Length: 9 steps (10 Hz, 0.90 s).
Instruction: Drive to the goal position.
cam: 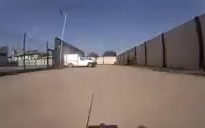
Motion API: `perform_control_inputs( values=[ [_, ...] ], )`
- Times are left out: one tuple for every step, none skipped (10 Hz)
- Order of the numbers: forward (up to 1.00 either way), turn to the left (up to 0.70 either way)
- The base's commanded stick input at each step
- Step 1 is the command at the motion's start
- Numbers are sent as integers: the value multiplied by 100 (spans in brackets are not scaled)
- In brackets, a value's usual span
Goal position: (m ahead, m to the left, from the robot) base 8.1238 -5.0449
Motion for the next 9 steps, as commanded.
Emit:
perform_control_inputs(
  values=[
    [100, -8],
    [100, -22],
    [100, -17],
    [100, -2],
    [100, 0],
    [100, 0],
    [100, 0],
    [100, 0],
    [100, 0]
  ],
)
